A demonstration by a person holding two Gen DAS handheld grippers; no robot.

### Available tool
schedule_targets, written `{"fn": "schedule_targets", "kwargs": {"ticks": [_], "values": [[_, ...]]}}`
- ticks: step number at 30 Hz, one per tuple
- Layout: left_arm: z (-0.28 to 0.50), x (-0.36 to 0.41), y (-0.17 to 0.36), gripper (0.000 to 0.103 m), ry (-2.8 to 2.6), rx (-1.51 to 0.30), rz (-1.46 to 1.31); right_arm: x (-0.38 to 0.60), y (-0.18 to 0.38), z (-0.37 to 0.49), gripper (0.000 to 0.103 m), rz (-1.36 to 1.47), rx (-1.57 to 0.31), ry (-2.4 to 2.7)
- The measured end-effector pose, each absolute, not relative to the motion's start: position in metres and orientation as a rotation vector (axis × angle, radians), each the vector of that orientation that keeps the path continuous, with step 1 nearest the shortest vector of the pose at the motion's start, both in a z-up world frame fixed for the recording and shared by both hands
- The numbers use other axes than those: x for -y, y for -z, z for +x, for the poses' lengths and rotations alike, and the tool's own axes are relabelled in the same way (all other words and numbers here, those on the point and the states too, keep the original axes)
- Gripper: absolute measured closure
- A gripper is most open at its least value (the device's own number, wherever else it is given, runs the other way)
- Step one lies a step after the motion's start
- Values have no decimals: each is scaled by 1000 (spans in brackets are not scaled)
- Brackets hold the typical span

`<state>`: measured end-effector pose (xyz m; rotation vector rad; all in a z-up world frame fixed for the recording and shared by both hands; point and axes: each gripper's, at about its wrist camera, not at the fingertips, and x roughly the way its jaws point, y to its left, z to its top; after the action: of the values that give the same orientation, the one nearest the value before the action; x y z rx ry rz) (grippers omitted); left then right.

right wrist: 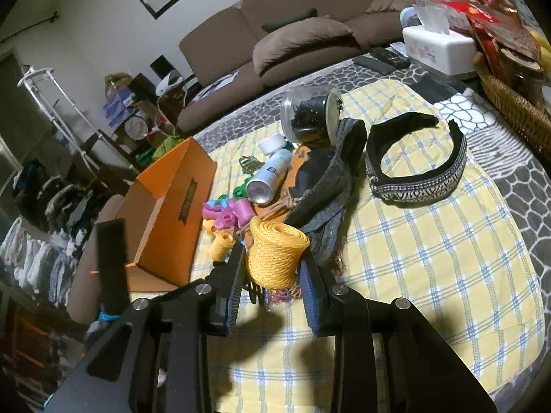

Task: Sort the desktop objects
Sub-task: 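Grasp the black hair claw clip with the left tool while the right holds the yellow spool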

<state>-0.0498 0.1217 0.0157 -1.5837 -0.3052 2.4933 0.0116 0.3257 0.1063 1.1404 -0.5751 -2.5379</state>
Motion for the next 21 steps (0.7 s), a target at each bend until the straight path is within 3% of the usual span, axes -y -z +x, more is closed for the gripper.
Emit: {"fn": "schedule_targets", "kwargs": {"ticks": [13, 16, 17, 21], "values": [[-3, -86, -25, 23, -2455, 206, -1557, -318, -103, 11, 73, 1153, 551, 2517], [7, -75, -28, 26, -2436, 233, -1564, -315, -103, 11, 73, 1154, 541, 2513], [11, -73, -28, 37, -2416, 246, -1567, -314, -103, 10, 73, 1154, 537, 2512], [17, -67, -23, 32, -2352, 370, -1589, -309, -100, 9, 73, 1167, 519, 2505]]}}
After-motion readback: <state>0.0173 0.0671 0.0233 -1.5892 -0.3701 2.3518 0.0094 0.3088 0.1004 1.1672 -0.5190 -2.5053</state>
